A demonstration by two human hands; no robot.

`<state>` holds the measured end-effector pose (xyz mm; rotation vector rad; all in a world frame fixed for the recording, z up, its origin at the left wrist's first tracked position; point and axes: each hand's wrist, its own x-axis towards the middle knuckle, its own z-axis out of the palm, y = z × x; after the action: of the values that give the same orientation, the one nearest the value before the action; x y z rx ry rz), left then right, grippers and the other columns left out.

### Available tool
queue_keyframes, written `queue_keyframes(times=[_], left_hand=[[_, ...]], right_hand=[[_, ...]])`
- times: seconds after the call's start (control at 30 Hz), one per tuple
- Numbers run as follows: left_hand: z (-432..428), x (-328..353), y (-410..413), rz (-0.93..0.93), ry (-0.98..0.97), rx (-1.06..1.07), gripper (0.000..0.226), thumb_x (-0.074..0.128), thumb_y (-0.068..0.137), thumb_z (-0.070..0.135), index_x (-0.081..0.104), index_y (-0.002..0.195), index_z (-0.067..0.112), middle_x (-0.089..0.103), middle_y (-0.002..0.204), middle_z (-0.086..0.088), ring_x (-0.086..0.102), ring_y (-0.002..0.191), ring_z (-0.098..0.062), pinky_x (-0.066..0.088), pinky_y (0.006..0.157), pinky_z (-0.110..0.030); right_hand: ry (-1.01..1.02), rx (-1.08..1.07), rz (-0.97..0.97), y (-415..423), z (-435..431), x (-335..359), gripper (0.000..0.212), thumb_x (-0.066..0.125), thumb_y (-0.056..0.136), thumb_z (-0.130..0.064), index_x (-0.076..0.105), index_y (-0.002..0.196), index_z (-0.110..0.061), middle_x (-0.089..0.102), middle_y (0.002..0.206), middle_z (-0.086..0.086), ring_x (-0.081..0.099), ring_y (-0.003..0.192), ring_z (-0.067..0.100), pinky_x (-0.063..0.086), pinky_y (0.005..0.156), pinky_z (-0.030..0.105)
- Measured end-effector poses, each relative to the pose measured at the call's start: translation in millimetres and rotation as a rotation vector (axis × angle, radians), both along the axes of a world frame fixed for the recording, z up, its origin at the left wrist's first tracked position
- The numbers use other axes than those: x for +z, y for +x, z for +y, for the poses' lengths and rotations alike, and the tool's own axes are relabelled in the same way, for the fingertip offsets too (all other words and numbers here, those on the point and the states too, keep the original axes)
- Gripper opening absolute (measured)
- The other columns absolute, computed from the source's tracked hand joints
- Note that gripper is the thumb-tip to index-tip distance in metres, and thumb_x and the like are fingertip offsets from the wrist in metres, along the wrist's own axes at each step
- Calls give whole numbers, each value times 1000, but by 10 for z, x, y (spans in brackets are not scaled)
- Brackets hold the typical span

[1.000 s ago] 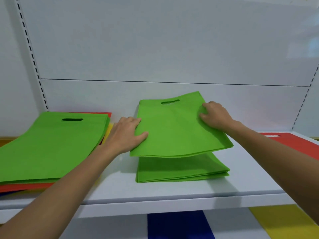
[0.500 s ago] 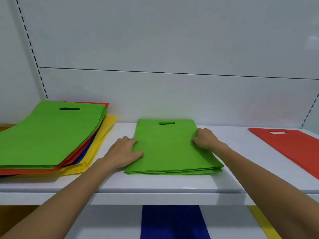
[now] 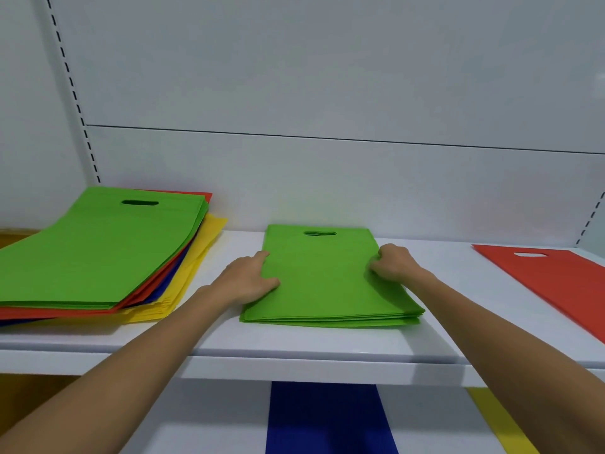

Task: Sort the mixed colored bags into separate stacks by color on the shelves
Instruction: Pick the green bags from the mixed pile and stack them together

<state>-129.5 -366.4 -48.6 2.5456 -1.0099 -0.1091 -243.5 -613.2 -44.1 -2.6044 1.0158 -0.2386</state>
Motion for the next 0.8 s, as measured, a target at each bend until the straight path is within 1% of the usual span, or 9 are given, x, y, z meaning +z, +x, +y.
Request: queue_keyframes(times=[0.07, 0.1, 0.13, 0.17, 0.23, 0.33, 0.47, 0.6, 0.8], left_hand=[[55, 73, 50, -1, -10, -16, 64, 55, 89, 38, 28, 144, 16, 46, 137, -13, 47, 122, -27, 38, 96, -31], [82, 119, 89, -7, -9, -19, 63, 55, 89, 39, 30, 143, 17, 44, 138, -13, 47, 122, -27, 38, 97, -31], [132, 184, 136, -22, -10, -20, 62, 56, 89, 39, 33, 142, 17, 44, 139, -13, 48, 122, -26, 38, 98, -31], [205, 258, 189, -39, -17, -18, 59, 57, 89, 38, 37, 139, 17, 45, 138, -12, 49, 121, -25, 38, 98, -31], [375, 405, 309, -66, -50, -14, 51, 58, 88, 35, 46, 133, 16, 51, 132, -10, 52, 115, -23, 38, 95, -28], [678, 592, 489, -120, -86, 2, 44, 59, 88, 31, 52, 128, 16, 56, 126, -9, 54, 109, -23, 39, 91, -27], [1156, 747, 727, -167, -125, 37, 42, 60, 88, 28, 54, 127, 15, 57, 125, -8, 57, 102, -20, 38, 84, -25], [1733, 767, 1001, -199, -107, 95, 42, 61, 87, 28, 54, 126, 15, 58, 124, -8, 55, 94, -17, 40, 86, -27], [2495, 681, 1410, -226, -87, 190, 41, 62, 86, 27, 56, 125, 14, 59, 124, -11, 56, 109, -25, 41, 93, -31]], right_hand=[[-14, -4, -8, -10, 34, 58, 18, 48, 91, -16, 44, 74, -10, 52, 100, 15, 49, 94, 29, 38, 73, 30], [-44, -14, -23, -21, 33, 97, 12, 49, 90, -17, 50, 85, -7, 55, 106, 17, 52, 100, 30, 40, 76, 32], [-82, -37, -46, -22, 53, 156, 16, 50, 90, -18, 53, 96, -4, 56, 111, 17, 52, 104, 31, 40, 77, 32], [-126, -60, -70, -13, 89, 228, 21, 49, 90, -18, 54, 103, -3, 57, 113, 17, 53, 104, 31, 40, 75, 31], [-204, -91, -119, 28, 197, 400, 27, 48, 90, -19, 53, 112, -3, 56, 116, 16, 54, 104, 32, 39, 76, 31], [-231, -90, -190, 182, 411, 639, 38, 49, 90, -22, 50, 124, -5, 53, 124, 17, 52, 111, 33, 42, 86, 35], [-206, -67, -259, 511, 813, 801, 40, 50, 89, -21, 50, 126, -5, 53, 126, 16, 52, 114, 33, 42, 89, 35], [-184, -1, -271, 909, 1330, 847, 42, 50, 89, -23, 49, 128, -7, 54, 127, 14, 50, 117, 32, 41, 91, 36], [-157, 110, -267, 1443, 2149, 807, 39, 51, 88, -23, 51, 125, -8, 53, 126, 14, 51, 115, 32, 42, 90, 35]])
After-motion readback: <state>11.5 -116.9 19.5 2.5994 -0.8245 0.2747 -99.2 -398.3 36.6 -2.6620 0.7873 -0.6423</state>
